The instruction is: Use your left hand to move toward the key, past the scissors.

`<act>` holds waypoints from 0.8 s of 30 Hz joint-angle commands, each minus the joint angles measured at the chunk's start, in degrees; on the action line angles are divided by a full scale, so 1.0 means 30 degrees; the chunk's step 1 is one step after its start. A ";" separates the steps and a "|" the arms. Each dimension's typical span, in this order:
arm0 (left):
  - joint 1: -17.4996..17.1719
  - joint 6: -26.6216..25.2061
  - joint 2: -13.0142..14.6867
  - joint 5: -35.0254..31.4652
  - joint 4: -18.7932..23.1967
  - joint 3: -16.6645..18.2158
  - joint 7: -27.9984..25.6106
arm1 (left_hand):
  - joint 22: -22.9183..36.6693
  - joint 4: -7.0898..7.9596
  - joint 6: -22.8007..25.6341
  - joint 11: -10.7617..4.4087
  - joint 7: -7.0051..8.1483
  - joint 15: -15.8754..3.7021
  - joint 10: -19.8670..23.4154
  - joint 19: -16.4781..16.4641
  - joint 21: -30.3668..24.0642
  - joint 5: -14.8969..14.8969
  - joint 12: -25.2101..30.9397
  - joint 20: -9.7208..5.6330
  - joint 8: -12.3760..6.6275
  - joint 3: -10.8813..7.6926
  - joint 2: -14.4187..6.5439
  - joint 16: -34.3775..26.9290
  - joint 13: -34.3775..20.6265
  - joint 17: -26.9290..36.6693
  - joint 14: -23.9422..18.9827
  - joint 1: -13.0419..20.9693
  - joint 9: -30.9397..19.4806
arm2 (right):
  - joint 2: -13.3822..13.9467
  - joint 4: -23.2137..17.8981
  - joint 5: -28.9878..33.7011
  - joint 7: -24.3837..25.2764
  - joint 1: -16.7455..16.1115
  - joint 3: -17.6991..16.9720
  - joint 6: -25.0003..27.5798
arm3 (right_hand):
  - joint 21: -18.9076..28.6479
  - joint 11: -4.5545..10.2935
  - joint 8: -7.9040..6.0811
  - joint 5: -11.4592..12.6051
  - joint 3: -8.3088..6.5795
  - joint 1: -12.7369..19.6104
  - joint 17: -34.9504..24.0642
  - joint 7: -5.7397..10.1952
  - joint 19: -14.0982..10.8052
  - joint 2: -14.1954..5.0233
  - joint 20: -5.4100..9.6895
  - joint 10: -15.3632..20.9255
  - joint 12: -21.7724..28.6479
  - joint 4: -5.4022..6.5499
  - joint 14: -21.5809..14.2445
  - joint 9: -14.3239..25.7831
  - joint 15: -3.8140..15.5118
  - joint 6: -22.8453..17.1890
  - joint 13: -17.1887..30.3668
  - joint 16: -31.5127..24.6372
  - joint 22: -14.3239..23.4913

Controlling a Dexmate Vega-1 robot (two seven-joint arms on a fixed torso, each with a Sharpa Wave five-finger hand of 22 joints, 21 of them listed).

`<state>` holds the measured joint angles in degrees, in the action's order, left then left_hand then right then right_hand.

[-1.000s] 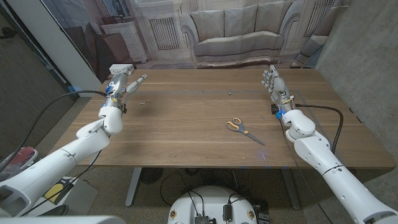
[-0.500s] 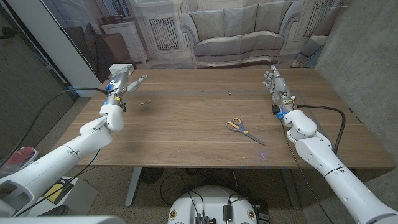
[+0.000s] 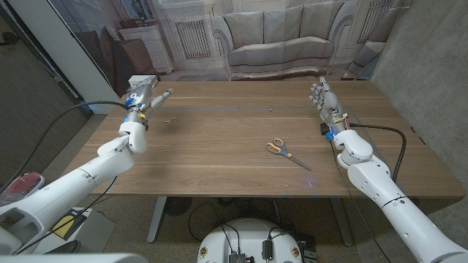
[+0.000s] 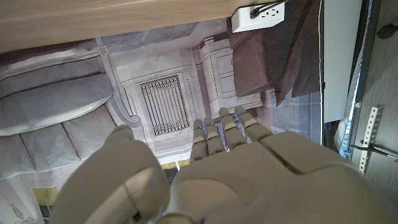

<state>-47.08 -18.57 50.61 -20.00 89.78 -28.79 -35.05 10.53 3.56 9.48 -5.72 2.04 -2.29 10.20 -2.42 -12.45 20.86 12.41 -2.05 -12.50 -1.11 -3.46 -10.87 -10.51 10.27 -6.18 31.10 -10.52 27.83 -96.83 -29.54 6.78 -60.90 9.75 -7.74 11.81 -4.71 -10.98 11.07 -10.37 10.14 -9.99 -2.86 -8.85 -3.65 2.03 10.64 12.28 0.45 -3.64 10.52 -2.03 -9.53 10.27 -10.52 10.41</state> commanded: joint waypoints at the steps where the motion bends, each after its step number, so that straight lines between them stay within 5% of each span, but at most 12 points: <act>1: 0.0774 -0.1053 0.0237 -0.0785 -0.0120 -0.0834 0.0684 | 0.0028 -0.0054 0.0140 0.0044 0.0001 -0.0597 0.0071 0.0055 0.0101 0.0136 -0.0090 -0.1000 -0.0009 -0.0022 -0.0065 0.0011 -0.0075 0.0066 0.0135 0.0114 -0.0089 | 0.0103 -0.0536 -0.0069 0.0177 -0.0389 -0.0262 -0.0122 | -0.0008 0.0040 -0.0055 0.0086 0.0058 -0.0018 -0.0103 0.0043 -0.0134 -0.0015 0.0263 0.0130 0.0014 0.0048 -0.0117 0.0079 -0.0008 -0.0149 0.0077 -0.0026 0.0064; 24: 0.2291 -0.1118 -0.0087 -0.1129 -0.1547 -0.1986 0.2220 | 0.0025 -0.0139 0.0576 -0.0048 0.0029 -0.0688 0.0364 -0.0069 0.0070 0.0185 -0.0067 -0.1037 -0.0067 0.0009 -0.0112 -0.0059 -0.0077 0.0058 -0.0096 0.0292 -0.0090 | 0.0005 -0.0491 0.0084 0.0460 -0.0461 -0.0254 -0.0390 | -0.0017 -0.0041 -0.0057 0.0092 0.0097 -0.0059 -0.0101 0.0041 -0.0149 -0.0030 0.0246 0.0164 0.0001 0.0046 -0.0127 0.0079 -0.0023 -0.0169 0.0079 -0.0013 0.0064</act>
<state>-41.88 -22.63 50.68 -23.18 86.86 -33.45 -30.13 10.52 3.40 10.53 -5.82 2.07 -1.99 10.73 -2.42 -12.45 20.90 12.28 -2.05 -12.51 -0.95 -3.85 -10.87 -10.51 10.28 -5.88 31.49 -10.52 28.04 -98.42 -29.70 7.74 -62.26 8.96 -8.33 11.81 -4.70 -10.98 11.07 -10.12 10.14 -9.99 -2.86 -8.85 -3.65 2.03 10.63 12.28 0.71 -3.64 10.52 -2.03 -9.53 10.27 -10.52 10.41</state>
